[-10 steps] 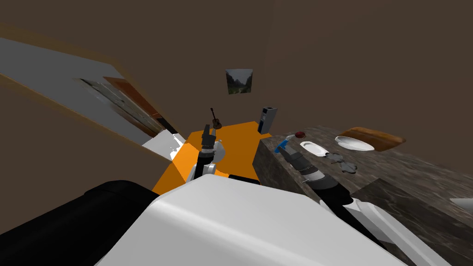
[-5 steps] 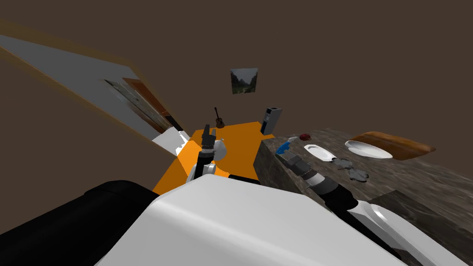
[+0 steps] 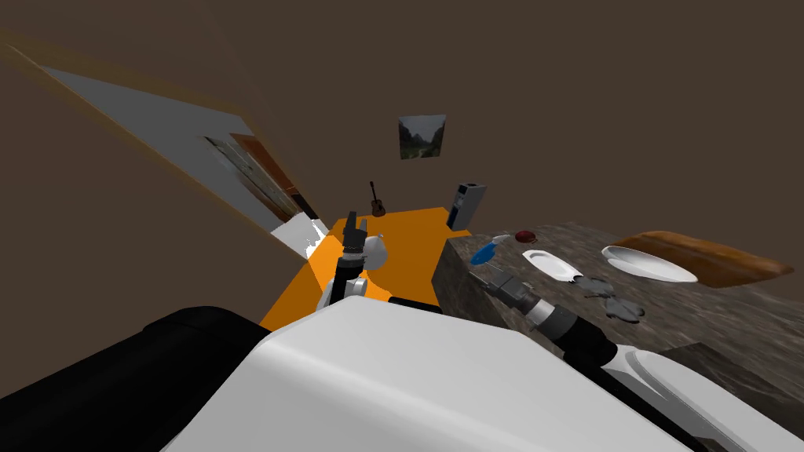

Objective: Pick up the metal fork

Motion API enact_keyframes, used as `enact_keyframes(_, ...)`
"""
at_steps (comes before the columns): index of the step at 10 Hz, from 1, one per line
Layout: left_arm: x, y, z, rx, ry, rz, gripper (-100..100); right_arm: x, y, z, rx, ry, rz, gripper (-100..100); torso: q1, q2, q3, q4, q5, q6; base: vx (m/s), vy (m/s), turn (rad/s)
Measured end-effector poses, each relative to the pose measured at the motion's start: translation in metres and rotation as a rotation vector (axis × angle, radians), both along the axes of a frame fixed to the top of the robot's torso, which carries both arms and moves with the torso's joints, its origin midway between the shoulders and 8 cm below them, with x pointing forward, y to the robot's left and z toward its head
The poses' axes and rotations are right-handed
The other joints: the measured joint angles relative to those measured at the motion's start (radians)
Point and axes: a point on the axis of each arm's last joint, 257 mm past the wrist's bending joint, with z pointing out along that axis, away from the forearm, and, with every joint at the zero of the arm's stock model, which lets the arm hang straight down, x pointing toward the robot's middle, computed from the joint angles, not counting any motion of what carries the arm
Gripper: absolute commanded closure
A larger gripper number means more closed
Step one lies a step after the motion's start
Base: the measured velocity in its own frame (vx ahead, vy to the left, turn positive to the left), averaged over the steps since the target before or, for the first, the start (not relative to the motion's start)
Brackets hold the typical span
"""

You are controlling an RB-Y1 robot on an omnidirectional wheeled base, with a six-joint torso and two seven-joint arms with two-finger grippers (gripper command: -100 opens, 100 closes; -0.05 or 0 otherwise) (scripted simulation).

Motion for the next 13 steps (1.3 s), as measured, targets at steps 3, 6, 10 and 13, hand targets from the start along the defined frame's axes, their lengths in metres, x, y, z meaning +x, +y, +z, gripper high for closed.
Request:
enact_keyframes(3,0.000,0.000,0.000,0.000,0.000,0.000,0,-0.008,-0.010,-0.020,-0.120,0.033,0.043,-100,0.001,0.000,0.000,0.000,0.000,0.000,-0.009,-0.039,0.131)
enact_keyframes(6,0.000,0.000,0.000,0.000,0.000,0.000,0,-0.018,-0.026,-0.044,-0.258,0.072,0.091,-100,0.000,0.000,0.000,0.000,0.000,0.000,-0.019,-0.038,0.089)
enact_keyframes(10,0.000,0.000,0.000,0.000,0.000,0.000,0,-0.033,-0.051,-0.070,-0.427,0.117,0.157,-100,0.001,0.000,0.000,0.000,0.000,0.000,-0.012,-0.037,0.105)
enact_keyframes(13,0.000,0.000,0.000,0.000,0.000,0.000,0,-0.045,-0.076,-0.091,-0.564,0.158,0.213,-100,0.000,0.000,0.000,0.000,0.000,0.000,-0.018,-0.043,0.141)
